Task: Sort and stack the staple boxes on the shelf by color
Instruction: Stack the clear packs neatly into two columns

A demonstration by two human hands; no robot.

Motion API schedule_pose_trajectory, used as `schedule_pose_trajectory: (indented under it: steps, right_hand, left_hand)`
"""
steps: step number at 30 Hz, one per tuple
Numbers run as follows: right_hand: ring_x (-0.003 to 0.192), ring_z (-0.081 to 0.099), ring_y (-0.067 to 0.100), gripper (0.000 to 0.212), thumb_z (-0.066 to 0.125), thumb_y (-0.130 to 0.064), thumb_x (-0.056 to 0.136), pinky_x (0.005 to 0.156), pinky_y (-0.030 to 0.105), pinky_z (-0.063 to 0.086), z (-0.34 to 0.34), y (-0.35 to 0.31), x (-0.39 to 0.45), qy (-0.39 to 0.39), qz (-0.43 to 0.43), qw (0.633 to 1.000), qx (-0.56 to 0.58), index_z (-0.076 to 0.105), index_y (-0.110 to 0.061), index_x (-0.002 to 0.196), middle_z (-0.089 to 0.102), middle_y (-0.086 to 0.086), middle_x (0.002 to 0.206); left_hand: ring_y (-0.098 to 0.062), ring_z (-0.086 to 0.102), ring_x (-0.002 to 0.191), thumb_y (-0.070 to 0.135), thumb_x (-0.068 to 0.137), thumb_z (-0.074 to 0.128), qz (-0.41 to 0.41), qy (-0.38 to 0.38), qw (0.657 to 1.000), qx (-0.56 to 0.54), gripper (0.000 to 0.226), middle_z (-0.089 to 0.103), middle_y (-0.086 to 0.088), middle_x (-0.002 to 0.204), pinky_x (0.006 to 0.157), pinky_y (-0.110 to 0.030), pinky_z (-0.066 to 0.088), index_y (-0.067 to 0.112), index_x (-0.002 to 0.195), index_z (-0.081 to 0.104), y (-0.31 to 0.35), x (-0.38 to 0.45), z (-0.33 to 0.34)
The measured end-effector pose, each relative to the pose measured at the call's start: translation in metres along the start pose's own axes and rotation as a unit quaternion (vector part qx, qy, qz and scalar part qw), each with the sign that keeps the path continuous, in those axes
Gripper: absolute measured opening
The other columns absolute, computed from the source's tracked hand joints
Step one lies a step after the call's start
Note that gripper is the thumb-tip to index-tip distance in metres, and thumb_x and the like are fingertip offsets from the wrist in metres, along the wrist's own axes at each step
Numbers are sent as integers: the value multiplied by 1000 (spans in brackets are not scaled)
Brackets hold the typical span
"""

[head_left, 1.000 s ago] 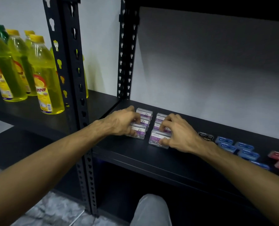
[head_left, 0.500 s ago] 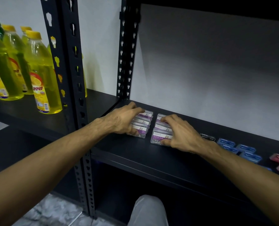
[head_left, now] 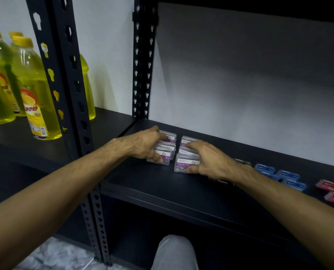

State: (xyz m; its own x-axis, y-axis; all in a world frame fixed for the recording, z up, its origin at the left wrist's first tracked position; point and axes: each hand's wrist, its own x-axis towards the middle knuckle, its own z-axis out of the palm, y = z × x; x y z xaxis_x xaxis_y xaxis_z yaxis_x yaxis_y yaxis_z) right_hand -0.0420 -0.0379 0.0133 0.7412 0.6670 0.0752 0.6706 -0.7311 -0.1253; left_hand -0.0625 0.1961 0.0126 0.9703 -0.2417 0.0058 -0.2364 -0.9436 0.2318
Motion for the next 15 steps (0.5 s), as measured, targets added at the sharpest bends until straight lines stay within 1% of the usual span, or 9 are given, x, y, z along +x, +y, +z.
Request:
schedule_pose_trajectory:
  steps: [2,4,7,9,11,15]
  right_hand:
    - [123,48,18,77,77,-41,80,101,29,39,1,0,2,3,-4,1000,1,41,-15,143,48,4,139]
    - [118,50,17,72,77,-39,80,96,27,41,1,0,4,7,-7,1000,0,44,-15,139,50,2,133]
    - [115,51,17,68,77,-36,81,94,27,43,2,-1,5,10,-8,1000,1,46,-15,138,51,2,131]
    - [116,51,17,68,77,-35,81,95,27,43,3,-1,5,10,-6,1000,4,46,-15,138,50,3,132]
    - [117,51,18,69,78,-35,81,96,27,42,3,-1,5,9,-5,1000,6,46,-15,139,50,3,134]
    - [116,51,17,68,78,-34,80,95,28,44,1,-4,6,2,-8,1000,13,46,-16,137,51,2,134]
  left_hand:
    - [-13,47,104,41,78,79,5,-1,1000,0,76,41,2,123,85,-24,41,19,141,44,1,3,0]
    - [-13,51,100,39,76,81,11,-6,1000,-12,68,44,4,116,81,-24,42,20,132,50,1,5,-1]
    - [-14,60,93,34,72,85,15,-32,998,-49,53,58,6,106,78,-28,50,22,115,56,-4,8,-3]
    - [-15,64,90,32,70,86,16,-58,996,-63,49,64,5,101,78,-30,54,23,108,57,-7,9,-6]
    - [-16,65,90,30,70,86,16,-76,995,-68,47,66,4,100,79,-31,54,22,107,56,-9,8,-7]
    - [-15,62,92,26,70,86,15,-85,993,-83,49,63,5,102,78,-28,50,23,107,54,-6,9,-5]
